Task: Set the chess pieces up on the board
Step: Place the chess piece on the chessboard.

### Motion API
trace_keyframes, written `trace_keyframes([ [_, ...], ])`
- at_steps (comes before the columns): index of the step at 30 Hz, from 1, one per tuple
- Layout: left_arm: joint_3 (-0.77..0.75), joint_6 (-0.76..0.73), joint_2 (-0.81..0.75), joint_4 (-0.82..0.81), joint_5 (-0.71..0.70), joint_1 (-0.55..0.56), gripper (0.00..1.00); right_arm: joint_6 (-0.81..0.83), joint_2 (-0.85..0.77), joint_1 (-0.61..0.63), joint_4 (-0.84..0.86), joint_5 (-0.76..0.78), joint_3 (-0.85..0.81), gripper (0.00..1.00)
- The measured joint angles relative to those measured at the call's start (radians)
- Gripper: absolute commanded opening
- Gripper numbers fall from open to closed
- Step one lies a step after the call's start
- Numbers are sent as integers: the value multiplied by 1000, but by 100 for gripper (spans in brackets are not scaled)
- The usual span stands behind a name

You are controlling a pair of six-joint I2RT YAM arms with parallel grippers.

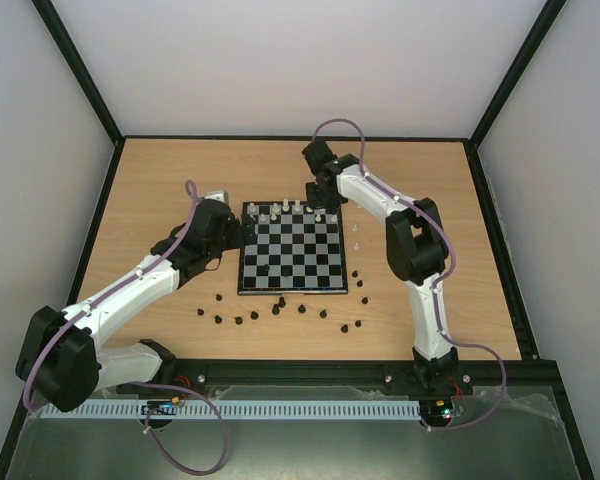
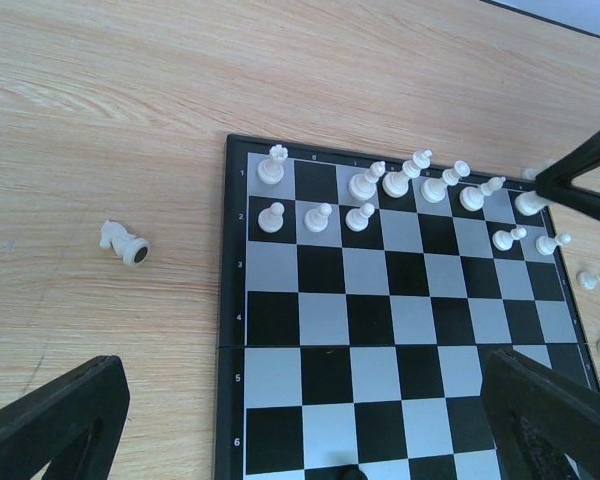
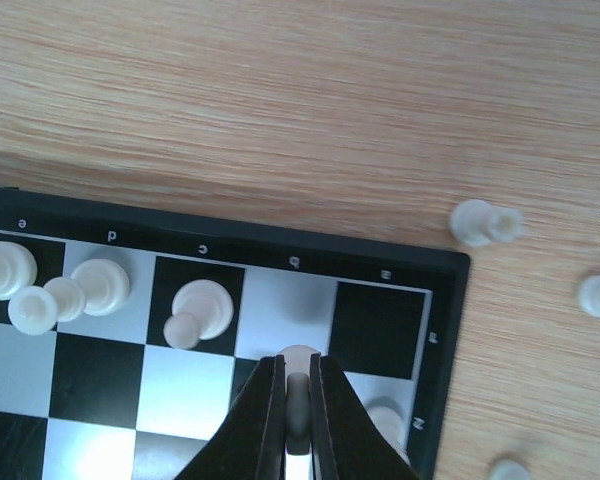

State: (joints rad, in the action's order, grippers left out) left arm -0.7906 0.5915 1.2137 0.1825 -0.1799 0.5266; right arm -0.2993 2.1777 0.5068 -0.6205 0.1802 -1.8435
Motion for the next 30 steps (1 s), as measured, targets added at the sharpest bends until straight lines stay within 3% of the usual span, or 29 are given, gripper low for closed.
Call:
trace_keyframes([
  [22, 1, 0, 0, -8, 0, 0, 99, 0, 95, 14, 1, 12, -78, 3],
  [30, 1, 0, 1, -9, 0, 0, 100, 2, 101, 14, 0, 16, -78, 10],
])
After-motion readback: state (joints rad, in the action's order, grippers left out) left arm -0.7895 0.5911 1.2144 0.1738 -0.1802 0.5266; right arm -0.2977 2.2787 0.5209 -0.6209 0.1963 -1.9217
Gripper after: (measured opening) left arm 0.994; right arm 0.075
